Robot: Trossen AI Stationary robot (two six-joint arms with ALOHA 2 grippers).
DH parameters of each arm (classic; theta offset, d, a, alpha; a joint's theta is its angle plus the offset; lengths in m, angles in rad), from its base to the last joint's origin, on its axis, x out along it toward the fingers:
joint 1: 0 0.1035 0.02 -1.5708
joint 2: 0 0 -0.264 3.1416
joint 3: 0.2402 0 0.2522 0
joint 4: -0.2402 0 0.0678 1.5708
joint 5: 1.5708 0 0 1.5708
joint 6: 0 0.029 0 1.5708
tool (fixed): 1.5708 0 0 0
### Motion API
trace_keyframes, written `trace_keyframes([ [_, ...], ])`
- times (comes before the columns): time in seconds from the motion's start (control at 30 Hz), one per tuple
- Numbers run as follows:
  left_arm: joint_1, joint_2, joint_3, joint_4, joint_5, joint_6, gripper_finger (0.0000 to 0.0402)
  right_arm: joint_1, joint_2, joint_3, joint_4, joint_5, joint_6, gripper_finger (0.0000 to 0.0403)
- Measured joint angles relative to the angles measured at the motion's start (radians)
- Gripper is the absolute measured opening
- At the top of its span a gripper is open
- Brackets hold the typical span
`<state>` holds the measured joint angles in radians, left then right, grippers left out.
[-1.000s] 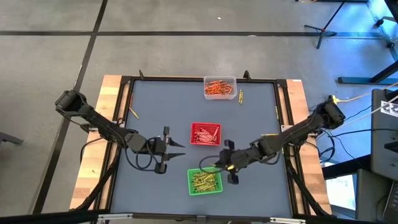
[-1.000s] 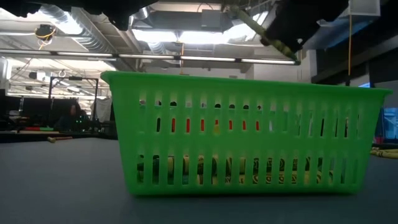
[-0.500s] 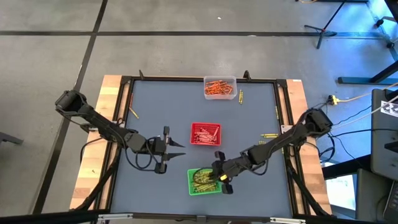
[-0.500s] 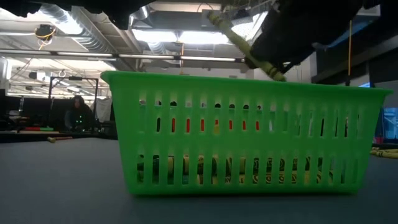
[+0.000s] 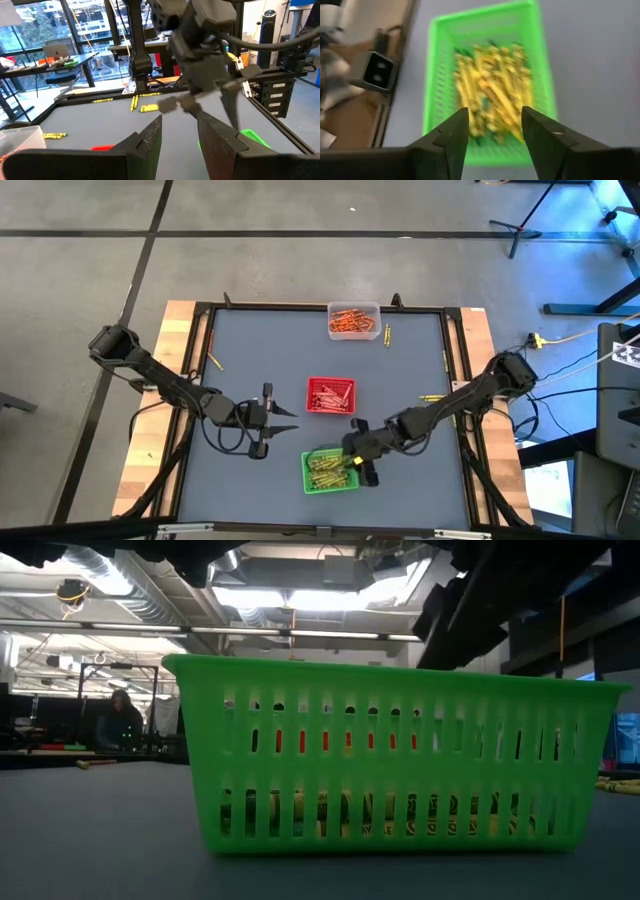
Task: Sort crayons
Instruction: Put the green crayon into the green bin
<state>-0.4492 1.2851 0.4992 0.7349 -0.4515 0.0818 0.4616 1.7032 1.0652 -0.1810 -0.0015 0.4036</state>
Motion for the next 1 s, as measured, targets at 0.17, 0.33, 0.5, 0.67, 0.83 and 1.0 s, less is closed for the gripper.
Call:
trace_keyframes([
  [0.17, 0.000, 0.000, 0.000, 0.000, 0.000, 0.000, 0.0110, -0.014, -0.064, 0.081, -0.286, 0.056, 0.027, 0.0185],
  [0.33, 0.000, 0.000, 0.000, -0.001, 0.000, 0.000, 0.0110, -0.009, -0.135, 0.088, -0.503, 0.134, 0.119, 0.0172],
  [0.5, 0.000, 0.000, 0.000, 0.000, 0.000, 0.000, 0.0110, -0.009, -0.186, 0.041, -0.652, 0.156, 0.240, 0.0160],
  [0.67, 0.000, 0.000, 0.000, 0.000, 0.000, 0.000, 0.0110, -0.011, -0.240, -0.049, -0.708, 0.165, 0.363, 0.0154],
  [0.83, 0.000, 0.000, 0.000, 0.000, 0.000, 0.000, 0.0110, -0.011, -0.317, -0.173, -0.733, 0.142, 0.534, 0.0154],
  [1.0, 0.000, 0.000, 0.000, 0.000, 0.000, 0.000, 0.0110, -0.011, -0.399, -0.293, -0.738, 0.128, 0.731, 0.0153],
])
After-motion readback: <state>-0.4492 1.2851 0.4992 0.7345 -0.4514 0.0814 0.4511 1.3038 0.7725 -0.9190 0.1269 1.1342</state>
